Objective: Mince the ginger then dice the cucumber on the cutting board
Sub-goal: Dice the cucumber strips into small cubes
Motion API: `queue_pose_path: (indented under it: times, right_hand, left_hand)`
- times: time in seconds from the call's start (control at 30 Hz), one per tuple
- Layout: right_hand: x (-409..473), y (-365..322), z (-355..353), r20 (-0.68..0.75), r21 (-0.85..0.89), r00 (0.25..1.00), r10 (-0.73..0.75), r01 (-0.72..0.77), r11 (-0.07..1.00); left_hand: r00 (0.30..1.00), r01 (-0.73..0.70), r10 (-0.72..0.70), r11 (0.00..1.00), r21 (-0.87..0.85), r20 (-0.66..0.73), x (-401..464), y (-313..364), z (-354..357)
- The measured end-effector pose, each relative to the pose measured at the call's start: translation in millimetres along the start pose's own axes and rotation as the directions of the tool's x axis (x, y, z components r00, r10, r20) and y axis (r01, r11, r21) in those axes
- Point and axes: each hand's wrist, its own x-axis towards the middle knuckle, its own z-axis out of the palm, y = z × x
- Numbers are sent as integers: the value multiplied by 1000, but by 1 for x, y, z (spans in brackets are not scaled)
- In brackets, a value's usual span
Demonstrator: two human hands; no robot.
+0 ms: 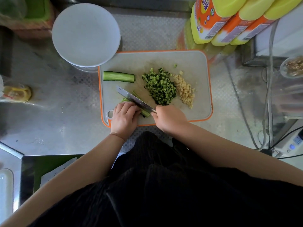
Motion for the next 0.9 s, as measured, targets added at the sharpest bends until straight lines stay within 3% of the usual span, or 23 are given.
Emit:
queue_pose_path:
  times: [0.37,0.6,0.9]
  right_hand:
    - [10,-7,13,59,-5,996,61,-61,998]
    - [15,8,8,73,158,993,93,-104,982]
    - [0,0,1,-47,48,999,1,1,999]
  left_hand:
    - [1000,12,-11,1000,-19,24,0,-2,1]
    - [1000,-15,15,999,49,-9,-3,-1,-1]
    - [997,77,-75,994,72,-27,-8,-2,0]
